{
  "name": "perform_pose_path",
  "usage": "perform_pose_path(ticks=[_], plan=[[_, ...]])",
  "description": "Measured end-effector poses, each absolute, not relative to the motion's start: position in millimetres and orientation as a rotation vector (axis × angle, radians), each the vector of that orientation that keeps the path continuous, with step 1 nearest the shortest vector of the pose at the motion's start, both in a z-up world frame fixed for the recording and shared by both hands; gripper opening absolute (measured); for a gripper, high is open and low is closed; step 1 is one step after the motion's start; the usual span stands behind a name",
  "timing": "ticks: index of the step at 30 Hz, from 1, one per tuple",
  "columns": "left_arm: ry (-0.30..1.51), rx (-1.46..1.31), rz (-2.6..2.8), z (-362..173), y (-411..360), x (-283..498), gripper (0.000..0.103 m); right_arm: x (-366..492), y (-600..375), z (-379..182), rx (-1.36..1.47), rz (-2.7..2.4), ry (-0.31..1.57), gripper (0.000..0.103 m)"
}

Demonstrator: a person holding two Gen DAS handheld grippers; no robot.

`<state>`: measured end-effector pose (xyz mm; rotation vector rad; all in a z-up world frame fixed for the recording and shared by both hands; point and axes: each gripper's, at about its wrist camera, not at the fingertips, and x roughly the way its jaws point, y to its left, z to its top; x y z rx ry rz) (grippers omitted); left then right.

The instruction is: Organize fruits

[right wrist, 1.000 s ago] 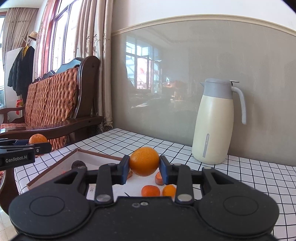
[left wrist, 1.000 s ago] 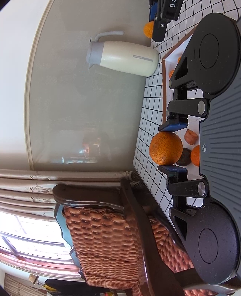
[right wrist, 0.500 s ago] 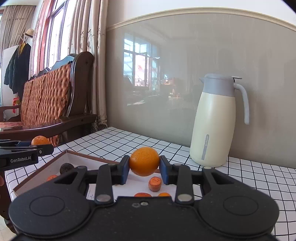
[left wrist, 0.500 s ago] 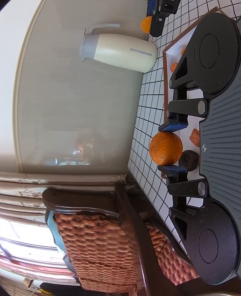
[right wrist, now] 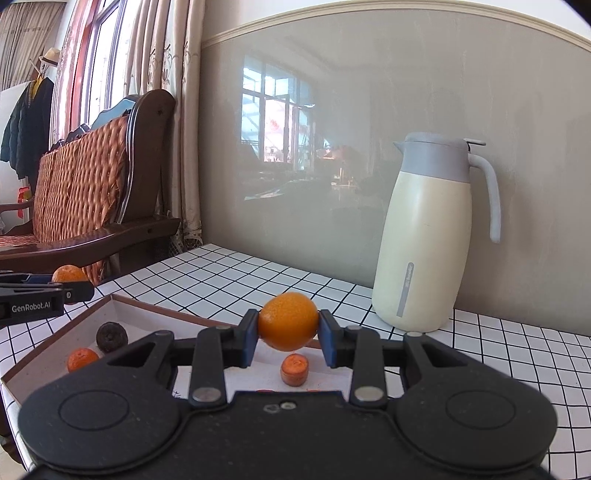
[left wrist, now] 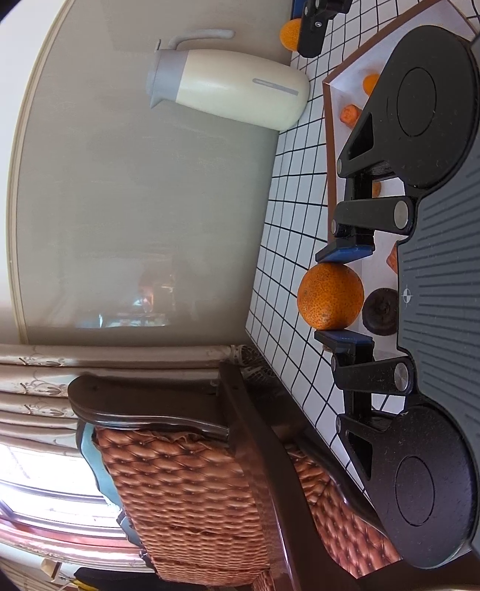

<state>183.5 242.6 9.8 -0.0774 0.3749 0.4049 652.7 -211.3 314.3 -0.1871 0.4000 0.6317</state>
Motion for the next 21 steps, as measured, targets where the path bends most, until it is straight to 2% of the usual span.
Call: perform_pose_path(ticks=[11,13,14,15,16,17,18,21], plan=[[0.412,-0.056,0.402,4.8,249.7,204.0,0.037,677.5,-203.1,301.8,-0.203,0.618,0.491,0.026],[0.425,-0.049,0.407,2.7,249.0,209.4,0.037,681.6,-200.3,297.9,-0.228,0.626,0.514,0.03],[0.43,-0.053,0.406,0.7,249.2,210.8,0.041,682.0,-200.4,296.2,-0.237,0.604,0.501,0.035],[0.419,-0.058,0.415,-0.3,248.7,209.3,0.053,679.8,-202.2,295.5,-0.235,0.572,0.463,0.065],[0.401,-0.052,0.432,-0.3,246.8,207.1,0.094,676.0,-205.4,295.9,-0.233,0.542,0.414,0.083],[0.365,-0.033,0.448,1.2,244.3,203.3,0.103,674.3,-207.6,296.7,-0.236,0.524,0.383,0.095],[0.347,-0.015,0.45,3.4,242.8,200.4,0.103,674.2,-208.3,297.7,-0.242,0.514,0.38,0.093],[0.341,-0.03,0.442,5.6,243.2,196.6,0.103,674.7,-214.4,298.6,-0.219,0.504,0.37,0.097]])
